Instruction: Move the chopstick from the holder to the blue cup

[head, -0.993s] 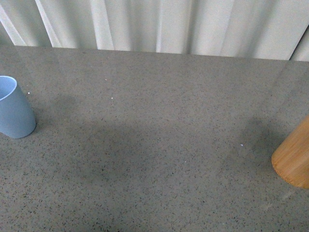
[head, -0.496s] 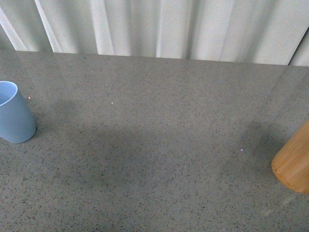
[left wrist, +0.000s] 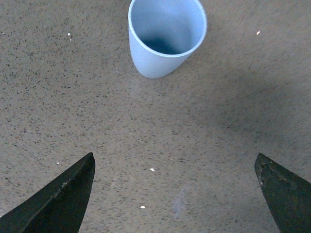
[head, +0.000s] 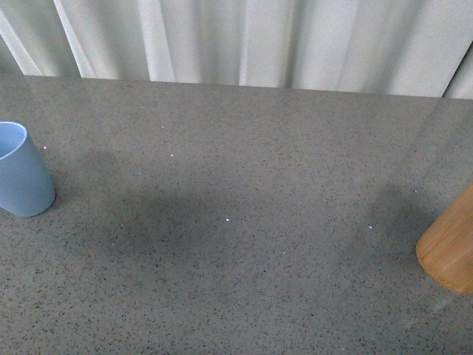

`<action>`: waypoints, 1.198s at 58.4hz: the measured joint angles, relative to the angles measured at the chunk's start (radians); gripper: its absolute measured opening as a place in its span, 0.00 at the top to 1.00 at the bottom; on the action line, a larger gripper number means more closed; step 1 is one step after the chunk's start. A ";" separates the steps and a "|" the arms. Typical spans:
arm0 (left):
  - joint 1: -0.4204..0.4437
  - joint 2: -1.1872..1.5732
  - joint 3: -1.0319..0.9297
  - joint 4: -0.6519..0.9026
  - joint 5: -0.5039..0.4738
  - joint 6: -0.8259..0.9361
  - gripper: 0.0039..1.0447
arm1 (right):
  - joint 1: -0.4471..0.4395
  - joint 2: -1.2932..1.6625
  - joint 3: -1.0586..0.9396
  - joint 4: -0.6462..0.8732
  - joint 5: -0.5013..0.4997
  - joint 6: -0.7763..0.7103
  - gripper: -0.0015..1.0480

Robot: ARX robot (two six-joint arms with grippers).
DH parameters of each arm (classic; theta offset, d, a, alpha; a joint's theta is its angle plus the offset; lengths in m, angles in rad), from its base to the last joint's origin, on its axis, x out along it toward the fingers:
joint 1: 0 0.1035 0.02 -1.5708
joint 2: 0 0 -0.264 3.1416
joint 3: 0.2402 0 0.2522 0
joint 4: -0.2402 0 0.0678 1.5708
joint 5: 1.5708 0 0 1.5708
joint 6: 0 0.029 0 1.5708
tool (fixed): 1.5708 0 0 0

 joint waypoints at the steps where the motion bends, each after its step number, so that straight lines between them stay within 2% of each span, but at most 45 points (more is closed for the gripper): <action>1: 0.006 0.048 0.031 -0.005 -0.002 0.016 0.06 | 0.000 0.000 0.000 0.000 0.000 0.000 0.10; 17: 0.038 0.432 0.383 -0.071 -0.069 0.106 0.06 | 0.000 0.000 0.000 0.000 0.000 0.000 0.10; 26: 0.029 0.543 0.484 -0.092 -0.095 0.127 0.06 | 0.000 0.000 0.000 0.000 0.000 0.000 0.10; 55: -0.023 0.727 0.575 -0.076 -0.171 0.109 0.06 | 0.000 0.000 0.000 0.000 0.000 0.000 0.10; 70: -0.037 0.803 0.603 -0.045 -0.241 0.096 0.06 | 0.000 0.000 0.000 0.000 0.000 0.000 0.10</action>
